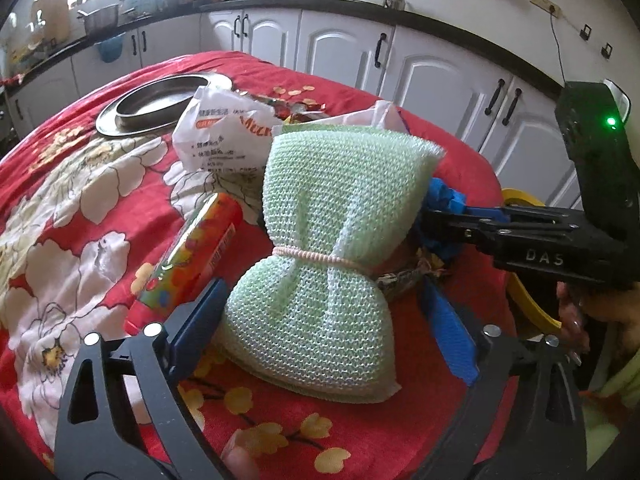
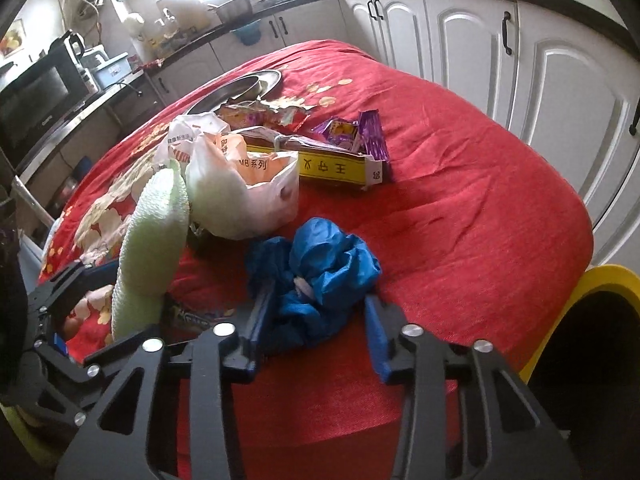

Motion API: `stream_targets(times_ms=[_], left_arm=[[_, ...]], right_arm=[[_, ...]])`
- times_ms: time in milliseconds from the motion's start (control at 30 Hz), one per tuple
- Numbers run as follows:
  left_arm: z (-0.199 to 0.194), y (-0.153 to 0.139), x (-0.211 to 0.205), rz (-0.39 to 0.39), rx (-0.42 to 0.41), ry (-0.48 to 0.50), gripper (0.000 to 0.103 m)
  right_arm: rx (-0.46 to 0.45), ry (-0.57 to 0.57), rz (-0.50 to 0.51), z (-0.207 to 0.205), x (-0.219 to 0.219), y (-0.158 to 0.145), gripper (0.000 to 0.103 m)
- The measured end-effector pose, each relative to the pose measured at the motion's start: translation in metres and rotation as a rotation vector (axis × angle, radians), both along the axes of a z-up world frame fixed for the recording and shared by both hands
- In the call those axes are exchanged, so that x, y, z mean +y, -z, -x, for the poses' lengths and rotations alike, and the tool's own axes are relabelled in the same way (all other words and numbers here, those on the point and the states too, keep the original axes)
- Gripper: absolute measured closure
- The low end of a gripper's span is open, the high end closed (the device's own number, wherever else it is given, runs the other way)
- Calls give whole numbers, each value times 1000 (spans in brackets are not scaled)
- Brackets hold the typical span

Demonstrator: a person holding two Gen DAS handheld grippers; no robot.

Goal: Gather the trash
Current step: 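Grasp the green mesh sponge with the left tool while the right tool grasps the blue cloth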

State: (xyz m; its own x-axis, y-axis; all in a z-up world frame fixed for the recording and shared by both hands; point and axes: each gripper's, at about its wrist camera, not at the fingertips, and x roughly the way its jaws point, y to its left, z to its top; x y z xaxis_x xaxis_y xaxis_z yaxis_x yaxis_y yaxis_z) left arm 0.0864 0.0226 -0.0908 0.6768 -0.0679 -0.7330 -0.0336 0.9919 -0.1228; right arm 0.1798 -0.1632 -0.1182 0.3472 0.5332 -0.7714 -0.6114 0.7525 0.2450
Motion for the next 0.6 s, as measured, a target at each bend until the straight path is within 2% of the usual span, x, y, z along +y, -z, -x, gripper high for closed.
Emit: stream_targets(times_ms=[167,233,600], left_arm=[[0,2,6,16,6,-23,28],[0,3,8,15,10,-33,37],[6,-7,8,10,-20,-38,45]], right_arm=[[3,-2,-10,1,-2,0,76],[5,-4,-16,1,-4,-2,78],[-6,0,-30,6,-11,-9,82]])
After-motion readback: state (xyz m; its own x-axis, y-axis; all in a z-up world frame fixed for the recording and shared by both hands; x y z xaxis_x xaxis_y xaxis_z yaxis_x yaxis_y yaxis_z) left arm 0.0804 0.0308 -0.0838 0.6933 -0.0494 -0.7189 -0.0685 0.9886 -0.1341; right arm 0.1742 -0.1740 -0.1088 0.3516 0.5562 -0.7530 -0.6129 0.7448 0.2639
